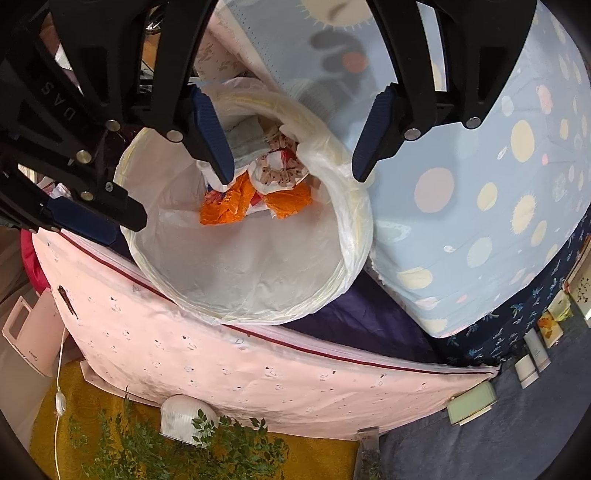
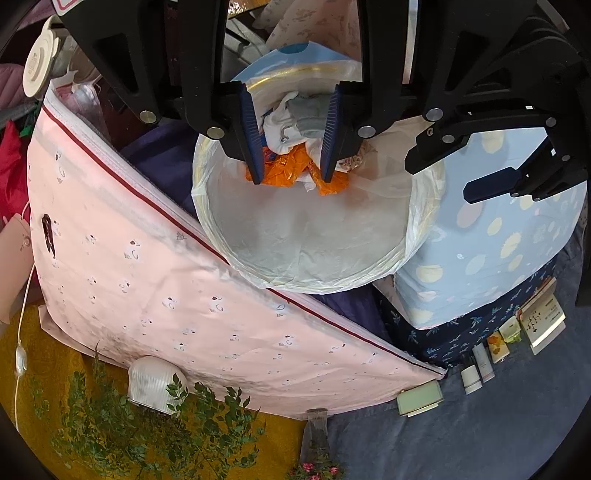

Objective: Collect trash

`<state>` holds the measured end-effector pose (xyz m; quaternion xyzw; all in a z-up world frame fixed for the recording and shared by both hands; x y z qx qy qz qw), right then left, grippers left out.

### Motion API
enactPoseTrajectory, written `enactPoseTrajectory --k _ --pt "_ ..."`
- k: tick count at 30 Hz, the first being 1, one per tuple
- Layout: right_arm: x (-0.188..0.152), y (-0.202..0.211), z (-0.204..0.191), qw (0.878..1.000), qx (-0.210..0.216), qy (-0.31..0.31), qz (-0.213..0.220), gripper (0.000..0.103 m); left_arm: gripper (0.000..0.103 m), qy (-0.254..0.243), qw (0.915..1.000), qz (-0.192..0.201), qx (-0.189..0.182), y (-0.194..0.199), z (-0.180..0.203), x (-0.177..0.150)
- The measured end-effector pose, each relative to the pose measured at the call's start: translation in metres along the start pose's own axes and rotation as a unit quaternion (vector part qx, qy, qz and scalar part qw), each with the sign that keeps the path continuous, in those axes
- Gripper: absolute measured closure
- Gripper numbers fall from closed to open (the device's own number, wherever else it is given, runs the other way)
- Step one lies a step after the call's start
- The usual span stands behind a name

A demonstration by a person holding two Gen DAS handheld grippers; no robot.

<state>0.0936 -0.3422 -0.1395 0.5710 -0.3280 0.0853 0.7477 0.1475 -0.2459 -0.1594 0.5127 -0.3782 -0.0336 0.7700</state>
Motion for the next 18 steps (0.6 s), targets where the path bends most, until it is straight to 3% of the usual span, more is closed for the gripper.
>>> enactPoseTrajectory --k 8,14,18 --pt "-0.017 0.013 -0.008 1.0 -0.007 0.006 -0.018 0.058 0.028 0.005 0.9996 0.001 0.028 0.017 -0.016 -0.017" --pt "-0.018 0.032 -0.011 1.0 -0.024 0.018 -0.001 0.05 0.026 0.014 0.9994 0.0 0.031 0.023 -0.019 -0.023" --pt "-0.018 0.043 -0.004 1.0 -0.025 0.012 0.004 0.042 0.016 0.014 0.9992 0.008 0.036 0.03 -0.018 -0.023"
Point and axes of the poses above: each gripper's, at about its wrist camera, not at the fingertips, and y roughly against the way its jaws point, z to its right, x to its top, the point moved 10 cm from there along -y, roughly the way its jaws point, and after that the axes turned 11 degrees about -x, right-handed, at the moved point
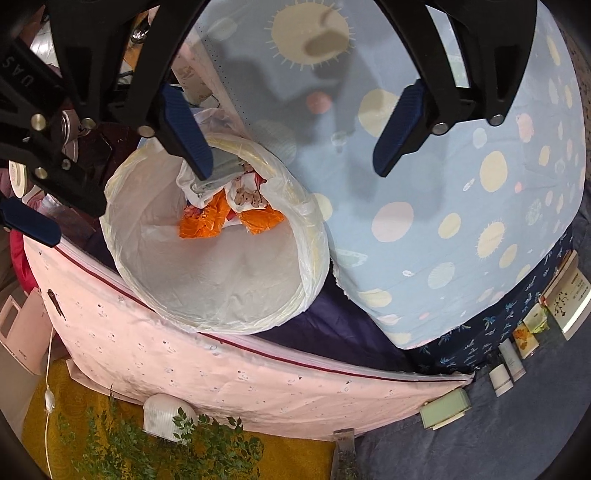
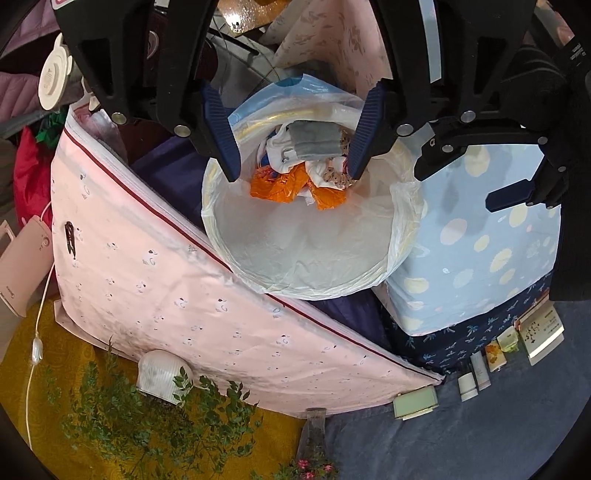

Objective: Collect trash

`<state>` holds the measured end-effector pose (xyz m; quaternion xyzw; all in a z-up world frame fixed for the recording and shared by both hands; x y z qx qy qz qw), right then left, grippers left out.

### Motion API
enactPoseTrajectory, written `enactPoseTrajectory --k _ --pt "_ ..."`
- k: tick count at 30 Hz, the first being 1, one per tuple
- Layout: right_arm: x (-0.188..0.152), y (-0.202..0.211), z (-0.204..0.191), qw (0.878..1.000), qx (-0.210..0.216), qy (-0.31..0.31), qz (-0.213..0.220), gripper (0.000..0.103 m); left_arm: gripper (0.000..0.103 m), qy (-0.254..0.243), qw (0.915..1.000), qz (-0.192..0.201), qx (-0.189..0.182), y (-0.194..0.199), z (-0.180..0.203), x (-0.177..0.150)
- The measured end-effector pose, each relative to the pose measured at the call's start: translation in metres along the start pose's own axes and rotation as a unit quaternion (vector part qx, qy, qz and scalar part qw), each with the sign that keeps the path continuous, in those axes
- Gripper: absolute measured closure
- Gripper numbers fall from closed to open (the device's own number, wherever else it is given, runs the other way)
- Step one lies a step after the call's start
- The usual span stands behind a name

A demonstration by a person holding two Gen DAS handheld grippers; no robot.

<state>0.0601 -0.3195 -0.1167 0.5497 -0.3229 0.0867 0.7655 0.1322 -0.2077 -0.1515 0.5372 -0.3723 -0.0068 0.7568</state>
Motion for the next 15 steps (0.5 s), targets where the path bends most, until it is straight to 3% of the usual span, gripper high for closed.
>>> enactPoseTrajectory --k 9,15 --pt "-0.018 0.006 0.006 1.0 -0.016 0.005 -0.024 0.038 0.012 -0.012 0.9998 -0.007 0.016 0.008 0.004 -0.01" --pt "-0.024 0.021 0.003 0.999 -0.022 0.023 -0.015 0.036 0.012 -0.004 0.9997 -0.018 0.016 0.013 0.001 -0.022"
Point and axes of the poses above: each gripper's, at about its wrist camera, not at the fingertips, and y roughly against the way its jaws point, z to its right, x to its top, the point moved 10 cm from there along -y, roughly the way its jaws point, and after that the axes turned 11 degrees about -x, right-handed, at the moved point
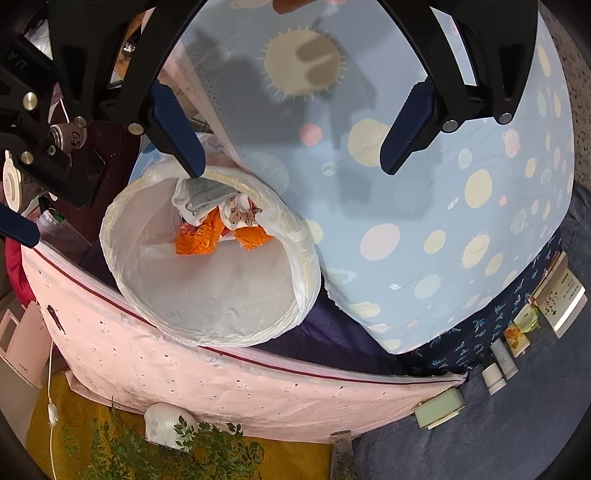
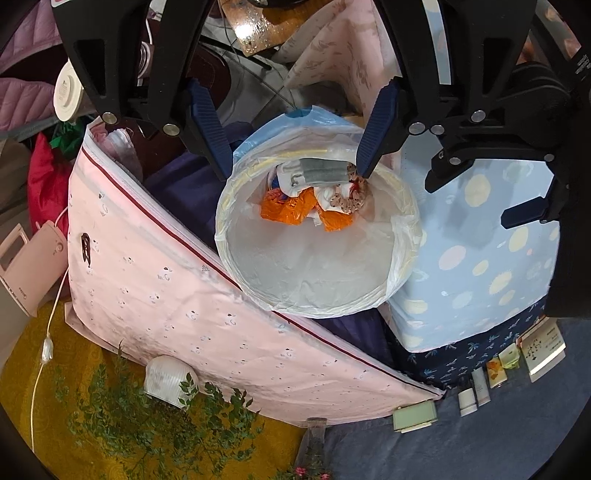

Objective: Collect trash

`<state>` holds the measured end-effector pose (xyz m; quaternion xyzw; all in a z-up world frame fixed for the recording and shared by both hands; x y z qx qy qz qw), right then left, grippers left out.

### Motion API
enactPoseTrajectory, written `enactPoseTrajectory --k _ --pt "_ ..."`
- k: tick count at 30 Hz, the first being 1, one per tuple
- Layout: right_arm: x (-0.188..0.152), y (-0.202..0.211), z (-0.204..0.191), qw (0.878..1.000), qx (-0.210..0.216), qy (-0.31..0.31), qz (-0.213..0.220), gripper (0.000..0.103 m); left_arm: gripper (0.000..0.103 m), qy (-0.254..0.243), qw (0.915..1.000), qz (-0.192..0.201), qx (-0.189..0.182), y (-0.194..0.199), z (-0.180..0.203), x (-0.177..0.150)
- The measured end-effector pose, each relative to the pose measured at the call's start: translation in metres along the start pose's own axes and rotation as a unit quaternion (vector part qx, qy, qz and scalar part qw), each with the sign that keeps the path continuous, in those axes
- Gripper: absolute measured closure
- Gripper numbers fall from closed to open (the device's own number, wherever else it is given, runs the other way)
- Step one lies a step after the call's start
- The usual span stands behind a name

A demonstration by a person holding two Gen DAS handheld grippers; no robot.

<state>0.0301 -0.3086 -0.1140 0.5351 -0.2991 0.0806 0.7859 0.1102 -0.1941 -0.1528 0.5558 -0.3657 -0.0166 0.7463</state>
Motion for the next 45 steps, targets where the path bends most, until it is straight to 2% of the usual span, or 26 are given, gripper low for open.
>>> enactPoseTrajectory --k 13,37,45 --pt "-0.003 0.0 0.002 1.0 -0.004 0.002 -0.001 0.036 0.012 0.02 0.9998 -0.005 0.007 0.002 -0.009 -0.006" --pt "-0.002 0.0 -0.002 1.0 -0.002 0.003 0.001 0.036 0.012 0.014 0.9996 0.01 0.024 0.011 -0.012 -0.003" --pt "-0.001 0.003 -0.004 1.0 -0.003 0.003 0.011 0.027 0.012 0.016 0.9995 0.012 0.025 0.013 -0.011 -0.003"
Point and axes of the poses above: each gripper's, at about its wrist camera, not at the fingertips, and y roughly against the way its jaws point, z to its right, x to its top, the point moved 10 cm from there along -y, roughly the way its jaws point, and after that the axes turned 11 degrees about -x, right-handed, at the moved point
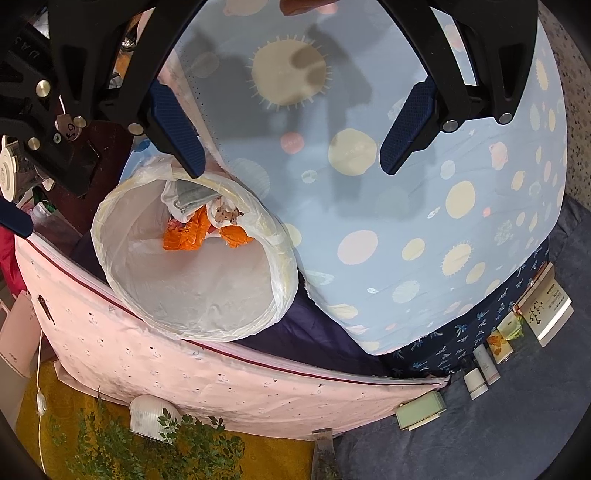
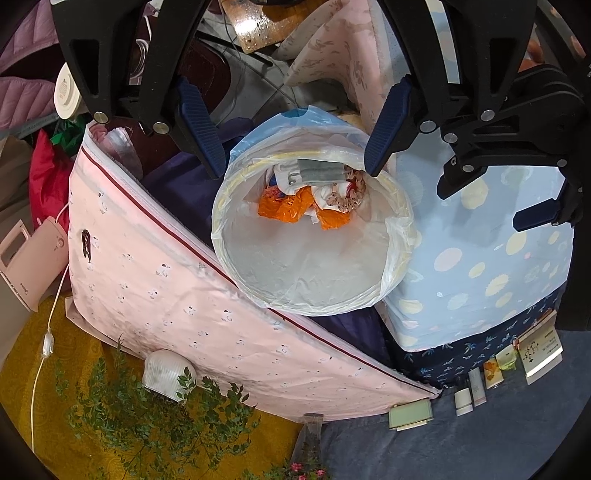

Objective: Collect trash

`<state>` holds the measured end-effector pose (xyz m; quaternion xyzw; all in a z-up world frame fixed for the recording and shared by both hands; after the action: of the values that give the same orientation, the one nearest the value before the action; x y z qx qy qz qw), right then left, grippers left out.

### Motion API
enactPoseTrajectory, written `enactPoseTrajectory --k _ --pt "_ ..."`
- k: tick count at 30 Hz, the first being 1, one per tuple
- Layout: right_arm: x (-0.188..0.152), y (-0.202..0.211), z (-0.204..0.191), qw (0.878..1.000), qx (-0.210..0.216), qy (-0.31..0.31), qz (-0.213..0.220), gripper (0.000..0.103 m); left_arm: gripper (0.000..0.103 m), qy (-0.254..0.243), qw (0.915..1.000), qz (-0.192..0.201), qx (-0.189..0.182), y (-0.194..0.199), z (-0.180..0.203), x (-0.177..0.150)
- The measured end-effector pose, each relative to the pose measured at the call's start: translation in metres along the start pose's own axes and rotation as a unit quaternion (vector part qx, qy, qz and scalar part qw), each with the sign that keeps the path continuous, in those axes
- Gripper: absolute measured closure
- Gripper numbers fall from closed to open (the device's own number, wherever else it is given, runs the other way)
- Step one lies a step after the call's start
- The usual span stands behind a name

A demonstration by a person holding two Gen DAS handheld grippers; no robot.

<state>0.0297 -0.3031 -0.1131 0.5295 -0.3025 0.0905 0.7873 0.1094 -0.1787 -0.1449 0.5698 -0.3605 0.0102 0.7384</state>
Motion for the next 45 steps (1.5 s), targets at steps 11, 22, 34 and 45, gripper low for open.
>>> enactPoseTrajectory --k 11,22,34,45 --pt "-0.0011 -0.0005 0.0005 1.0 0.003 -0.004 0.001 0.019 0.012 0.007 1.0 0.001 0.002 0.0041 -0.0065 0.0" --pt "-0.0039 -0.0023 0.0012 1.0 0.008 -0.011 -0.006 0.019 0.012 0.004 1.0 0.002 0.003 0.0054 -0.0074 0.0015" --pt "-0.0061 -0.0031 0.0026 1.0 0.005 -0.01 -0.008 0.019 0.012 0.002 1.0 0.004 0.005 0.0062 -0.0069 0.0014" --pt "-0.0061 -0.0033 0.0038 1.0 0.007 -0.015 -0.008 0.016 0.012 0.002 1.0 0.004 0.007 0.0049 -0.0051 -0.0006"
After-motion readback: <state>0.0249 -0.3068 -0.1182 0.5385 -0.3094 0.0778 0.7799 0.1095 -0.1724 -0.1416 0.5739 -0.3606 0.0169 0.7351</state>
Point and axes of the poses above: each gripper's, at about its wrist camera, not at the fingertips, and y roughly against the way its jaws point, z to its right, x to its top, the point moved 10 cm from there along -y, roughly the way its jaws point, and after that the axes turned 11 degrees about -x, right-handed, at the moved point
